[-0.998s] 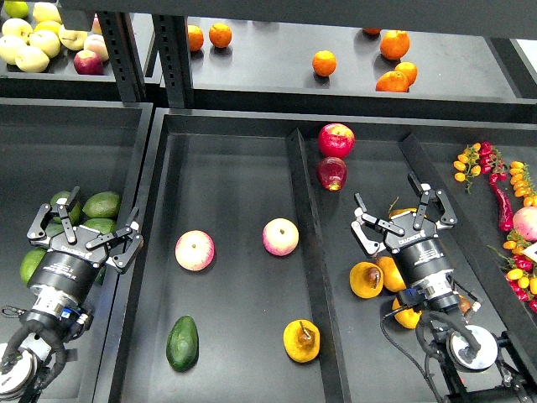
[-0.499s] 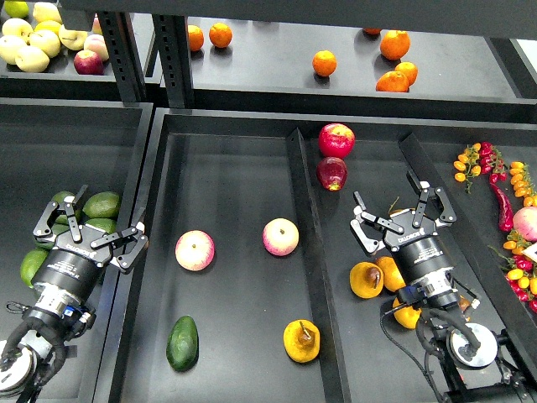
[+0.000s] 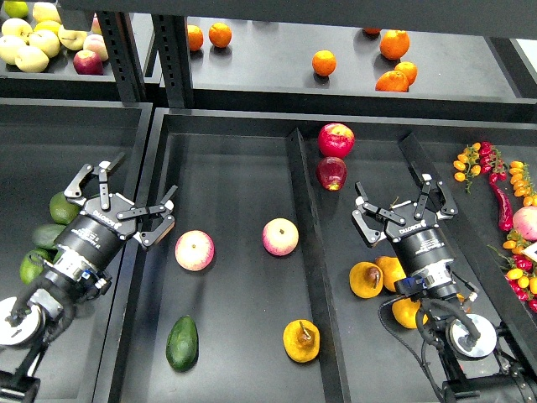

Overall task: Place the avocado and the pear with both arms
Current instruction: 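Move the left gripper over the middle bin toward the green avocado, then lower the left gripper onto the green avocado and close it, then lift the avocado and carry it to the avocado pile bin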

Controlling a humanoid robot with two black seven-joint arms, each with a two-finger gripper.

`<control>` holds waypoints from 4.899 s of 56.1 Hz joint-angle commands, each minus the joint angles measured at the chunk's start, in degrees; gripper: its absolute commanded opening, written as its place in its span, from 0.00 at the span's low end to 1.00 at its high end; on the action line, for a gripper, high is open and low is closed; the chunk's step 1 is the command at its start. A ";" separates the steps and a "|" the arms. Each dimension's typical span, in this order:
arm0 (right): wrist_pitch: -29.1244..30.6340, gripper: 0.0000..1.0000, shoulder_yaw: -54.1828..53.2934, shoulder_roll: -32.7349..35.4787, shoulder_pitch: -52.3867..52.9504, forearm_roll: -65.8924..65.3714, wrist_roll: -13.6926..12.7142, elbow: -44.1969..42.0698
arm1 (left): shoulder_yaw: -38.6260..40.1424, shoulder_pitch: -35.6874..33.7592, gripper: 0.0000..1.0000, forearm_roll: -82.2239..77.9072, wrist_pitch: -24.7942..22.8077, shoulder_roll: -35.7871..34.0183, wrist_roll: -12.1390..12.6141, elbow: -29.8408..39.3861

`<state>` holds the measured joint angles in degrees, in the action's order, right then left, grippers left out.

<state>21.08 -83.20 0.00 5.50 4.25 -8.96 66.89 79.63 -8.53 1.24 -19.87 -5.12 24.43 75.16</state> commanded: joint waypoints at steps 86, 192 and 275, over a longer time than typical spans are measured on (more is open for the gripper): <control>-0.25 1.00 -0.29 0.00 6.45 0.23 -4.58 -7.82 | -99.05 -62.13 0.98 -18.64 -8.13 -9.91 3.57 -12.76; 0.37 1.00 -0.29 0.00 6.01 1.11 -4.58 -8.18 | -99.23 -49.92 0.90 -26.20 -8.13 -2.17 3.57 -27.88; 2.48 1.00 -0.38 0.00 5.84 1.11 -4.58 -8.26 | -83.77 -52.46 0.32 -30.42 -8.13 -5.86 3.57 -25.86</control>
<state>23.56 -83.59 0.00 11.34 5.36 -13.54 58.62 -7.37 -59.39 -29.22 -28.00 -8.85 28.00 46.97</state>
